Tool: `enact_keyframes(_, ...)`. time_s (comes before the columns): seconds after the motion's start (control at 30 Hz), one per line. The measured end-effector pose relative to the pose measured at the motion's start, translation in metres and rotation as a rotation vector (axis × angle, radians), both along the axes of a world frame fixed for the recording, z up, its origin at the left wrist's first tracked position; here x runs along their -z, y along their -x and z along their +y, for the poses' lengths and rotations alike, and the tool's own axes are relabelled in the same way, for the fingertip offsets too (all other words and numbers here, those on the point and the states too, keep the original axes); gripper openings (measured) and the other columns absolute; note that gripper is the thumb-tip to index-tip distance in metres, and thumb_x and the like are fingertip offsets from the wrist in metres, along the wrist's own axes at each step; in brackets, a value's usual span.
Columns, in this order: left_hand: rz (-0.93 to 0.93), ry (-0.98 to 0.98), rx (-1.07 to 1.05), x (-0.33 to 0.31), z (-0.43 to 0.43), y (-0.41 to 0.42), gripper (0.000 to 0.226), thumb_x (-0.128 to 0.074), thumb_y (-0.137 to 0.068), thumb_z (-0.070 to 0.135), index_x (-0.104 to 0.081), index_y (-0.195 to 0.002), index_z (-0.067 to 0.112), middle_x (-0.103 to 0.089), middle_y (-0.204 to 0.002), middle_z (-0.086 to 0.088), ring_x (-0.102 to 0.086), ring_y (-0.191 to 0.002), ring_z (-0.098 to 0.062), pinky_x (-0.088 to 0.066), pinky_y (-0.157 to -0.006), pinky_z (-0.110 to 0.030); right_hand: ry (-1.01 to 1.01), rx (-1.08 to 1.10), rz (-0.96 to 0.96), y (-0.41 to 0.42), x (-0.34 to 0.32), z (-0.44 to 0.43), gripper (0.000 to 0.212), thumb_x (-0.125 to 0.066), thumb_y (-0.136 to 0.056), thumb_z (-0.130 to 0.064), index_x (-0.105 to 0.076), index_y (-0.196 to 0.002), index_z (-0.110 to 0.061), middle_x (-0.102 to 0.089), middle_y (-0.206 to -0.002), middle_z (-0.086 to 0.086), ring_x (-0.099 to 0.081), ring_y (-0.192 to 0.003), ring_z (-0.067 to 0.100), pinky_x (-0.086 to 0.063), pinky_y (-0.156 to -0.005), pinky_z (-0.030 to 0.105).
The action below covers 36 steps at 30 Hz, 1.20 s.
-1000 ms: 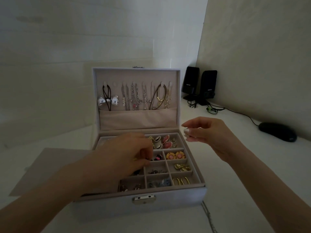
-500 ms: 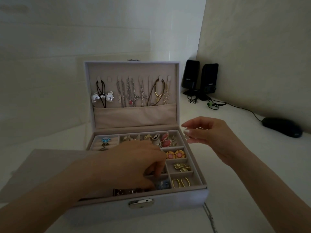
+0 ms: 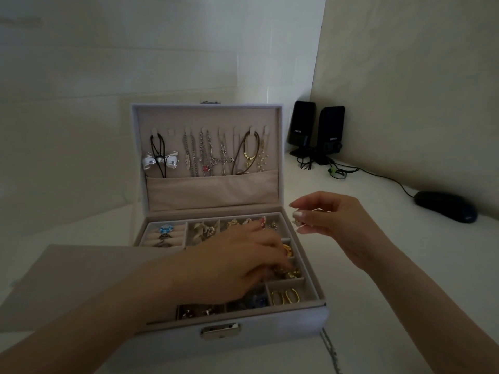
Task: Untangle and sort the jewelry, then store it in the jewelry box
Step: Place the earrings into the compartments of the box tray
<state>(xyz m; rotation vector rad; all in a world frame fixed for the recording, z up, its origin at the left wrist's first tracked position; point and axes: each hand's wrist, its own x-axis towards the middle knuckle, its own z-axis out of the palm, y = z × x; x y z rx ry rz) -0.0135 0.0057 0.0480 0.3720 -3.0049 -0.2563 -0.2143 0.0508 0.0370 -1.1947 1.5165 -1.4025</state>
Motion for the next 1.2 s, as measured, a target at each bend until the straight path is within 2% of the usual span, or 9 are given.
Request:
enact_keyframes(0.17,-0.072,0.024,0.001,0.005,0.004,-0.001,0.055,-0.044,-0.090,-0.001,-0.050,-0.133,0.033,-0.042,-0.137,0.021,-0.025,-0.115,0.004,-0.025,-0.100,-0.024,-0.007,0.002,0.005,0.002,0.002,0.001,0.015,-0.065,-0.081,0.005,-0.071,-0.089,-0.007,-0.070,-0.082,0.009,-0.069,-0.072,0.020,-0.059,-0.072,0.028)
enact_keyframes(0.27,-0.070,-0.033,-0.049,-0.003,0.003,-0.007,0.046,-0.044,-0.093,0.002,-0.056,-0.127,0.031,-0.048,-0.128,0.020,-0.030,-0.112,0.005,-0.026,-0.099,-0.020,-0.006,0.001,0.006,0.001,0.001,0.000,0.015,-0.065,-0.082,0.005,-0.071,-0.088,-0.008,-0.070,-0.085,0.011,-0.069,-0.073,0.019,-0.059,-0.070,0.026)
enact_keyframes(0.37,0.090,-0.071,-0.217,-0.010,-0.008,-0.010,0.033,-0.045,-0.095,0.008,-0.061,-0.114,0.029,-0.051,-0.109,0.021,-0.041,-0.106,0.003,-0.036,-0.097,-0.022,0.002,-0.002,-0.005,0.002,0.000,0.001,0.016,-0.064,-0.082,0.006,-0.071,-0.088,-0.007,-0.069,-0.088,0.014,-0.069,-0.072,0.019,-0.057,-0.066,0.021)
enact_keyframes(0.43,0.171,-0.020,-0.371,-0.014,-0.021,-0.007,0.027,-0.046,-0.095,0.010,-0.062,-0.107,0.028,-0.048,-0.100,0.021,-0.043,-0.096,0.004,-0.041,-0.091,-0.020,0.006,-0.002,-0.023,0.002,-0.001,0.001,0.015,-0.065,-0.082,0.005,-0.071,-0.089,-0.006,-0.069,-0.089,0.016,-0.069,-0.073,0.020,-0.056,-0.066,0.020)
enact_keyframes(0.53,0.203,0.027,-0.512,-0.021,-0.041,0.003,0.019,-0.050,-0.094,0.013,-0.063,-0.102,0.025,-0.051,-0.095,0.016,-0.042,-0.077,0.009,-0.034,-0.067,-0.006,0.012,0.002,-0.046,0.003,-0.001,0.002,0.014,-0.065,-0.082,0.004,-0.070,-0.090,-0.006,-0.069,-0.091,0.017,-0.069,-0.076,0.022,-0.055,-0.065,0.020)
enact_keyframes(0.67,0.206,-0.025,-0.549,-0.035,-0.053,0.016,0.004,-0.064,-0.088,0.021,-0.064,-0.090,0.025,-0.051,-0.077,0.020,-0.044,-0.066,0.008,-0.031,-0.057,-0.009,0.013,-0.009,-0.074,0.006,0.001,0.004,0.014,-0.064,-0.082,0.004,-0.071,-0.092,-0.004,-0.070,-0.092,0.017,-0.070,-0.079,0.022,-0.055,-0.067,0.020)
enact_keyframes(0.93,0.368,-0.165,-0.591,-0.049,-0.050,-0.004,0.003,-0.067,-0.085,0.019,-0.064,-0.084,0.019,-0.063,-0.079,0.010,-0.059,-0.076,-0.002,-0.048,-0.073,-0.018,0.009,-0.039,-0.121,0.006,-0.001,0.006,0.015,-0.064,-0.082,0.004,-0.070,-0.093,-0.002,-0.070,-0.086,0.013,-0.070,-0.076,0.019,-0.055,-0.067,0.019)
enact_keyframes(1.07,0.248,-0.056,-0.631,-0.038,-0.048,-0.022,0.006,-0.067,-0.085,0.018,-0.063,-0.081,0.021,-0.062,-0.082,0.010,-0.059,-0.082,-0.008,-0.049,-0.077,-0.024,0.001,-0.047,-0.100,0.001,-0.001,0.004,0.015,-0.063,-0.083,0.005,-0.070,-0.093,-0.003,-0.070,-0.084,0.010,-0.070,-0.074,0.017,-0.055,-0.067,0.019)
enact_keyframes(1.2,0.043,0.057,-0.732,-0.029,-0.058,-0.040,0.018,-0.068,-0.083,0.024,-0.055,-0.073,0.029,-0.057,-0.086,0.009,-0.057,-0.088,-0.012,-0.042,-0.073,-0.026,-0.006,-0.046,-0.067,-0.002,-0.003,0.004,0.014,-0.063,-0.083,0.004,-0.070,-0.092,-0.004,-0.070,-0.084,0.010,-0.070,-0.074,0.016,-0.056,-0.067,0.020)
